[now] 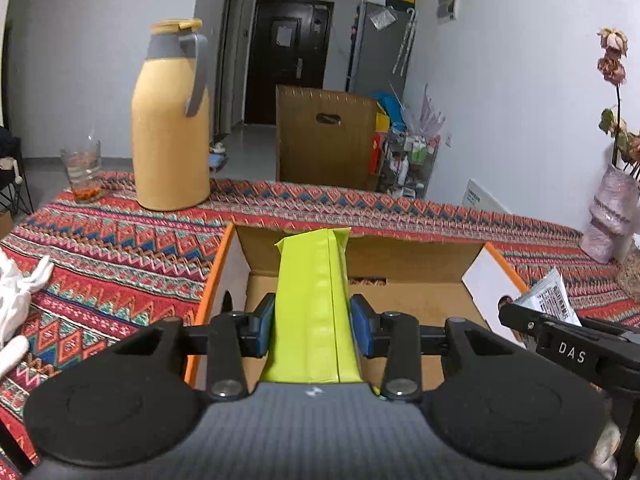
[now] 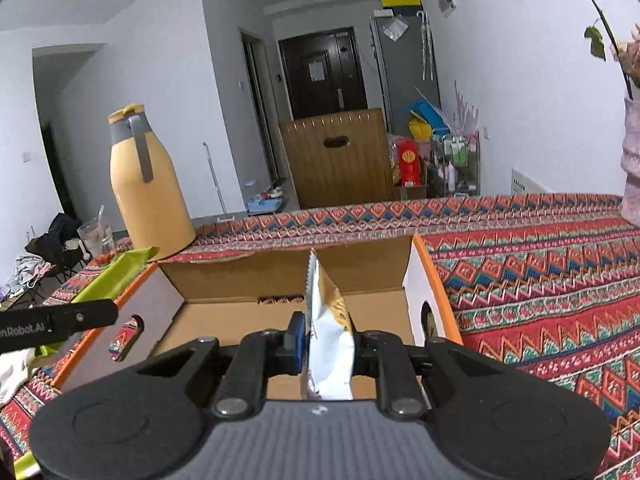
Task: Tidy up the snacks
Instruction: 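Carry both packets over the cardboard box and open both grippers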
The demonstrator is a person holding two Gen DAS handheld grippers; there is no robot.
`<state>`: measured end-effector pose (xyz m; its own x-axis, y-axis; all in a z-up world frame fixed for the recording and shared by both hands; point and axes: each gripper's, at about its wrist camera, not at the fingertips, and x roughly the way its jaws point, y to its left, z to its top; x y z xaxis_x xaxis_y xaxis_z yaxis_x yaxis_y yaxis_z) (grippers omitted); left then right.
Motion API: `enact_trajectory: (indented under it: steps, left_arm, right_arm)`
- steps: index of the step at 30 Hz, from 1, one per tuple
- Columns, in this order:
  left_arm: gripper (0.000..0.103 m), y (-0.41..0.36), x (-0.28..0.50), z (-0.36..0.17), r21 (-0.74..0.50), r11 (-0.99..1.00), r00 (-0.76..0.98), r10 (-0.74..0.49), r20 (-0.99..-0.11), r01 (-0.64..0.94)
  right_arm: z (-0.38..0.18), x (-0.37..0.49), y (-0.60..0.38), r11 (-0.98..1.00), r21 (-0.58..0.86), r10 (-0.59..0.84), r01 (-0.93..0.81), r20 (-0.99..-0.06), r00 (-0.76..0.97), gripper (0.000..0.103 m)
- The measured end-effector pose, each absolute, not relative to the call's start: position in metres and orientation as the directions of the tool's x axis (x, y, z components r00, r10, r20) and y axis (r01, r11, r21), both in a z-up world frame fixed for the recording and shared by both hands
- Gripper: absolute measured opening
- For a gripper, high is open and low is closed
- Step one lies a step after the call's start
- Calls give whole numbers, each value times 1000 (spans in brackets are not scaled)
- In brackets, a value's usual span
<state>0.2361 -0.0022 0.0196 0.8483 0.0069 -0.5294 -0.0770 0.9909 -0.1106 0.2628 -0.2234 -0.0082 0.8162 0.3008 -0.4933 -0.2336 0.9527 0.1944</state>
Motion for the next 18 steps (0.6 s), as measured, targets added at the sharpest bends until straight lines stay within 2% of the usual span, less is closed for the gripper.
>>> enact_trajectory:
  steps: [6, 7, 8, 9, 10, 11, 12, 13, 14, 15, 18]
  left_arm:
    - [40, 1, 241, 9, -112, 990, 833, 8, -554, -84]
    - [46, 1, 240, 9, -108, 990, 835, 14, -549, -88]
    - [59, 0, 238, 10, -108, 990, 839, 15, -544, -87]
    - [66, 0, 236, 11, -110, 990, 846, 15, -534, -87]
    - [81, 0, 233, 13, -109, 990, 854, 20, -519, -89]
    - [90, 0, 229, 15, -105, 990, 864, 28, -503, -93]
    - [93, -1, 226, 17, -101, 990, 873, 33, -486, -94]
    - [100, -1, 224, 19, -103, 990, 878, 32, -478, -93]
    - [103, 0, 222, 20, -108, 990, 883, 29, -468, -90]
    - [103, 0, 221, 21, -111, 990, 887, 29, -461, -89]
    - [103, 0, 220, 22, -121, 989, 889, 20, -457, -84]
  right_arm:
    - [-14, 265, -219, 956, 188, 291, -225, -508, 811, 19]
    - [-15, 265, -219, 956, 191, 290, -222, -513, 808, 19]
    - [-16, 265, -219, 956, 194, 291, -221, -512, 808, 19]
    - [-15, 265, -220, 955, 196, 292, -222, -509, 809, 24]
    - [-15, 263, -220, 955, 198, 294, -223, -506, 811, 30]
    - [-14, 261, -221, 954, 200, 296, -224, -499, 814, 47]
    - [-13, 258, -221, 954, 199, 294, -223, -491, 820, 69]
    - [-11, 256, -222, 957, 196, 285, -215, -479, 830, 79]
    - [-10, 253, -223, 960, 191, 274, -207, -466, 841, 92]
    - [-8, 250, -224, 961, 187, 267, -202, -451, 851, 98]
    - [-3, 244, -229, 957, 207, 275, -203, -426, 862, 103]
